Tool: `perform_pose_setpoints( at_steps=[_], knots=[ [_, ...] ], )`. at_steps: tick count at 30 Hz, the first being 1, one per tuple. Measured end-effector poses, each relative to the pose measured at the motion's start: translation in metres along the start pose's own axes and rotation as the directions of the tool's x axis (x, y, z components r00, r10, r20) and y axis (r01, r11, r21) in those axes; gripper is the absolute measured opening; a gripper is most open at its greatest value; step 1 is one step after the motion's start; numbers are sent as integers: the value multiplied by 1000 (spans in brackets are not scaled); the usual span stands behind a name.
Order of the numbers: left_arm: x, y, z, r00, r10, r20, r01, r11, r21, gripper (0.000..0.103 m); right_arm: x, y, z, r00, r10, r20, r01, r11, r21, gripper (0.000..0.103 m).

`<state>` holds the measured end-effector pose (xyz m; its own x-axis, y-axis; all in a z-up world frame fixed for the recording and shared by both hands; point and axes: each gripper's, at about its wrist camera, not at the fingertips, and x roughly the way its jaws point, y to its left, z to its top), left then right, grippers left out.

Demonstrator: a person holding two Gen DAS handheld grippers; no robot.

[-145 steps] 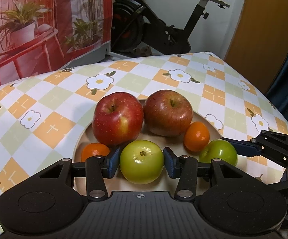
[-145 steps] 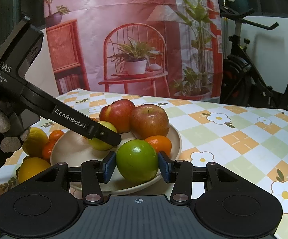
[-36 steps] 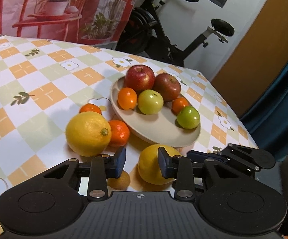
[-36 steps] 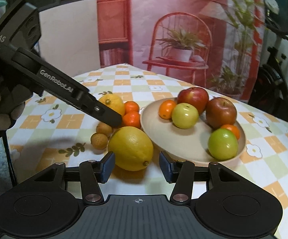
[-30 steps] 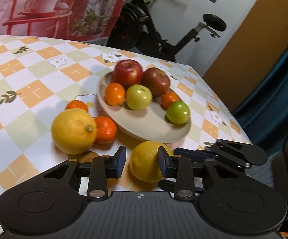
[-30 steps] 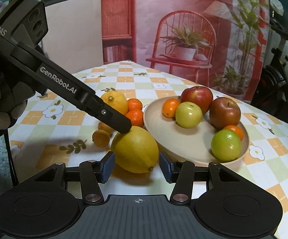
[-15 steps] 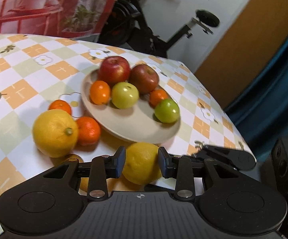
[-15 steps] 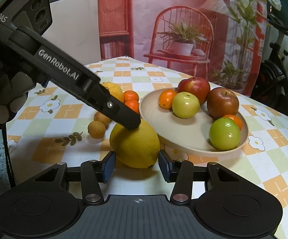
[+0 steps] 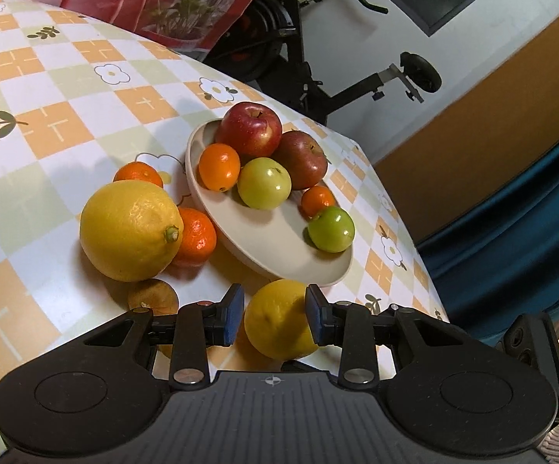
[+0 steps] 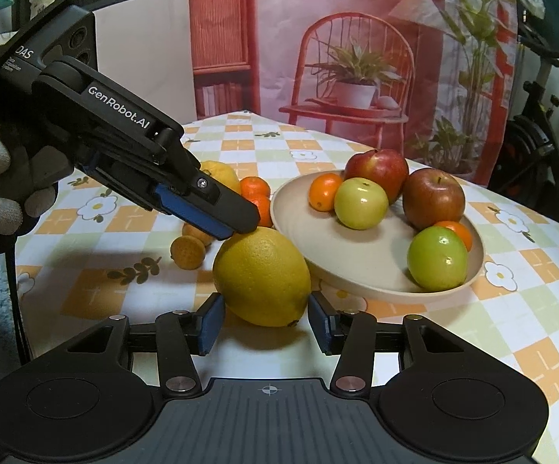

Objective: Organize fruits
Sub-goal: 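Close the left gripper around a yellow lemon while the right gripper steadies it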

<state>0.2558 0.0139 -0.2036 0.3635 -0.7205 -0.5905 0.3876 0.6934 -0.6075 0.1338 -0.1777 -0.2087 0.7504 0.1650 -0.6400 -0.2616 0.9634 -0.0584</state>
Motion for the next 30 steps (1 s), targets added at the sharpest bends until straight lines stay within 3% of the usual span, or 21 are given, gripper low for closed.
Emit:
perform_pose_setpoints(
  at_steps=[30],
  knots=[
    [9, -14, -9, 1000, -18, 0, 18, 997, 73, 37, 3, -7, -6, 1000, 15, 1, -15, 998, 62, 46]
  ],
)
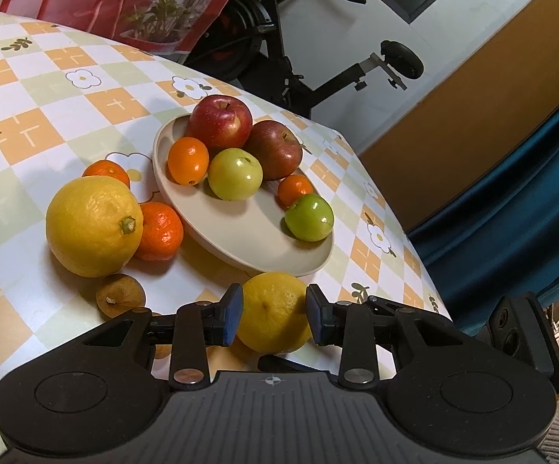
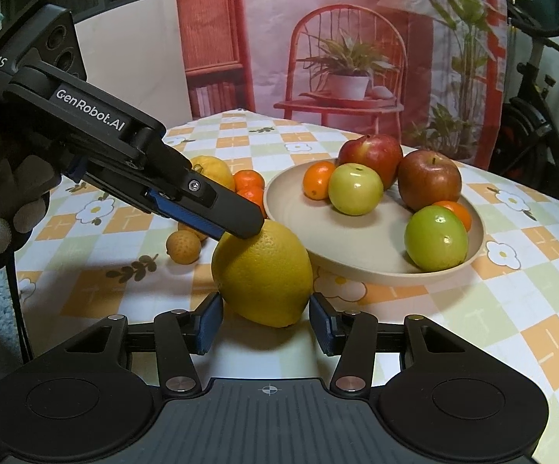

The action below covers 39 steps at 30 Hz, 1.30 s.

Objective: Organize fruits
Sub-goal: 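Close the left gripper around a yellow lemon while the right gripper steadies it, then lift the lemon with the left gripper and carry it over the plate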

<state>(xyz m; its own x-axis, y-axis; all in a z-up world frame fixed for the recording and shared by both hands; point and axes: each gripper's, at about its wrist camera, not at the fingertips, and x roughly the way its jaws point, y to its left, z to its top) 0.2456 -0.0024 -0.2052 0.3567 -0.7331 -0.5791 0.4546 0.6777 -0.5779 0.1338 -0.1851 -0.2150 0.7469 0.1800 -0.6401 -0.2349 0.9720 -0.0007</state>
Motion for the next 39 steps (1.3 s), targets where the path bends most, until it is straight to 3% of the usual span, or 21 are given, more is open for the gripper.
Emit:
perform_pose_setpoints(
  at_steps=[25, 39],
  knots=[
    [2, -8, -2, 999, 41, 4, -41, 998, 53, 44, 1, 2, -2, 1000, -4, 10, 4, 1000, -3, 45],
    [-8, 4, -2, 997, 65, 30, -65, 998, 1, 44, -1, 1, -1, 1000, 5, 15, -5, 1000, 9, 40]
  ],
)
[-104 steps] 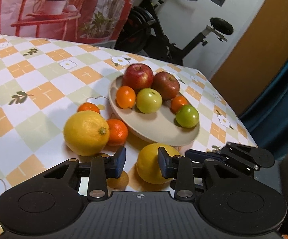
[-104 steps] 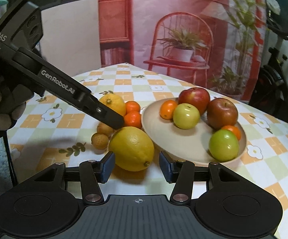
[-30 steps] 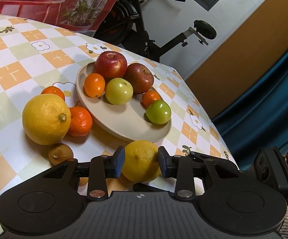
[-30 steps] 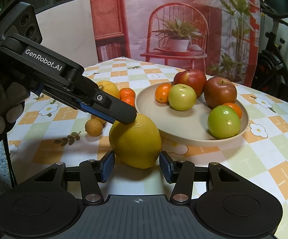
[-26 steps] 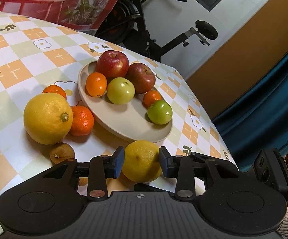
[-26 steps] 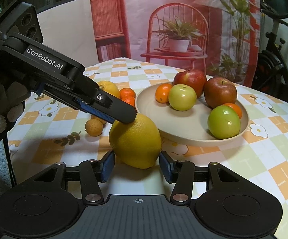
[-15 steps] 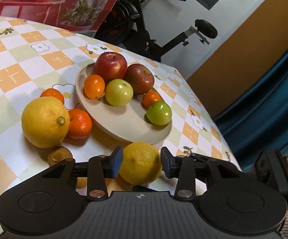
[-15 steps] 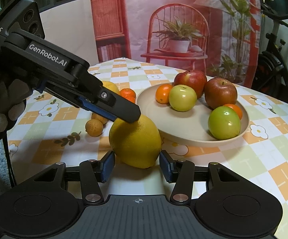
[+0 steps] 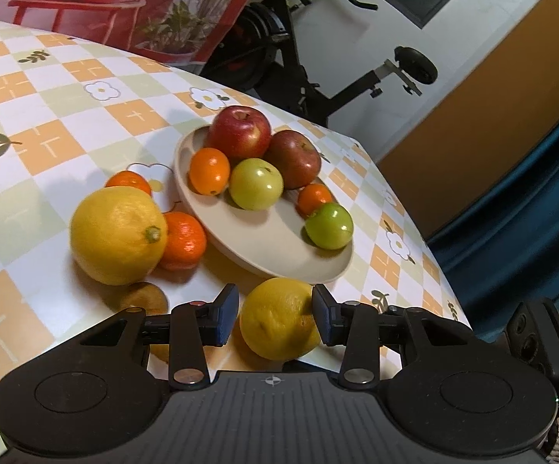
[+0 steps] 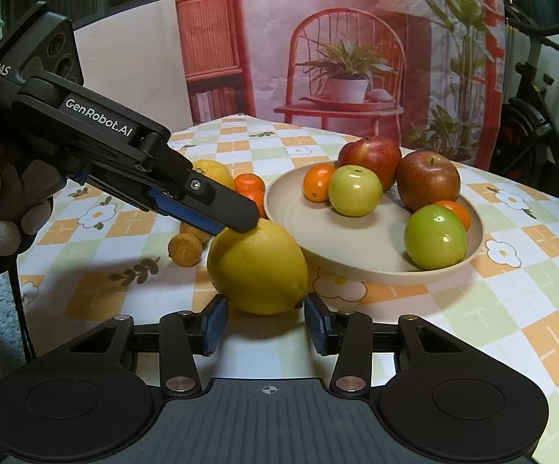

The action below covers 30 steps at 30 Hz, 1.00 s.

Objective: Organize fruits
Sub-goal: 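Lift the lemon with the left gripper and carry it over the plate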

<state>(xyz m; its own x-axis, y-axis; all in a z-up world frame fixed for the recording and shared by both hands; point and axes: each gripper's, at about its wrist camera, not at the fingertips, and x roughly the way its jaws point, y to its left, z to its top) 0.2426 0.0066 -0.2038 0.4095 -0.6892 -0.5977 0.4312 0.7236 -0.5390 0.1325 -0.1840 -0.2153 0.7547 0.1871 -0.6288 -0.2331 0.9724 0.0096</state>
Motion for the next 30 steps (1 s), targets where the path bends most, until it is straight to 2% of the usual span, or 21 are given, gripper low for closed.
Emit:
perform_pose_setpoints(
  at_steps=[5, 9, 16, 25, 30],
  knots=[
    [0, 4, -2, 1000, -27, -6, 27, 999, -30, 44, 2, 1, 0, 1000, -4, -4, 4, 1000, -17, 41],
    [6, -3, -4, 998, -56, -28, 55, 998, -10, 45, 5, 3, 1, 1000, -9, -14, 8, 999, -39, 46],
    [8, 0, -5, 998, -65, -24, 65, 998, -25, 46, 6, 1, 1, 1000, -1, -12, 1, 999, -35, 47],
    [4, -9, 5, 998, -60, -14, 60, 998, 16, 46, -3, -4, 8, 1000, 19, 14, -19, 1000, 3, 46],
    [0, -9, 8, 997, -74, 6, 74, 997, -4, 46, -8, -5, 15, 999, 28, 26, -28, 999, 16, 46]
  ],
)
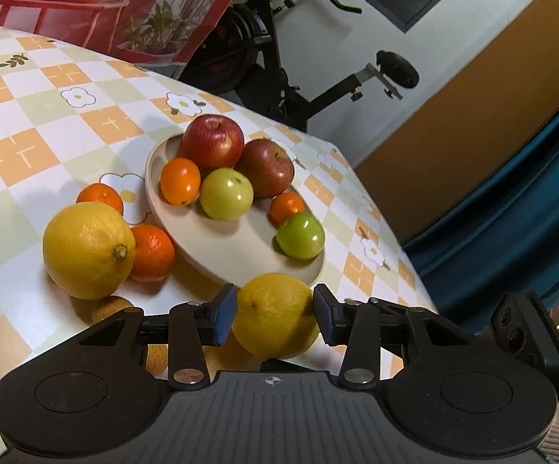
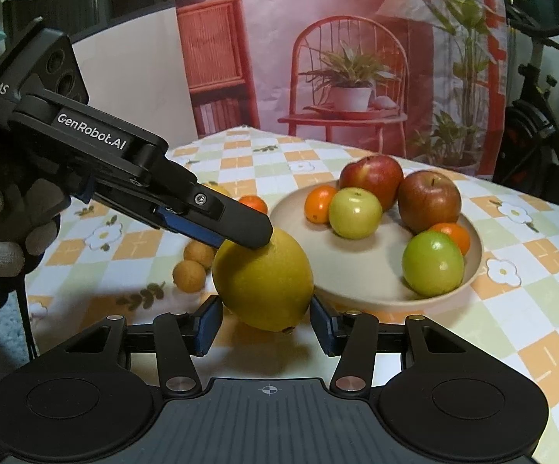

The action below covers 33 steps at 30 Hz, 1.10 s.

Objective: Organize fruits
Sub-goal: 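Lift the lemon with the left gripper and carry it over the plate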

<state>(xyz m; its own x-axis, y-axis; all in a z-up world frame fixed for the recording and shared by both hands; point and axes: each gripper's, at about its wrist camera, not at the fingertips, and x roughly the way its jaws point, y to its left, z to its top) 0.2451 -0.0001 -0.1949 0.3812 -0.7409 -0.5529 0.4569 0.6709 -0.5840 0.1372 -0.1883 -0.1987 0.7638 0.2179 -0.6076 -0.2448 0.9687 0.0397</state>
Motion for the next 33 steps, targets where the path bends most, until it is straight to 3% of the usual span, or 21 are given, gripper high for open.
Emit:
perform_pose_setpoints(
  at_steps=[17, 33],
  knots=[
    [-2, -9, 22, 999, 13, 34, -15, 999, 31, 46, 1, -11, 25, 1000, -9, 19, 9, 1000, -26, 46],
    [43, -23, 75, 999, 37, 20, -39, 996, 79, 44, 16, -59, 58, 996, -90, 16, 90, 996, 6, 46]
  ],
)
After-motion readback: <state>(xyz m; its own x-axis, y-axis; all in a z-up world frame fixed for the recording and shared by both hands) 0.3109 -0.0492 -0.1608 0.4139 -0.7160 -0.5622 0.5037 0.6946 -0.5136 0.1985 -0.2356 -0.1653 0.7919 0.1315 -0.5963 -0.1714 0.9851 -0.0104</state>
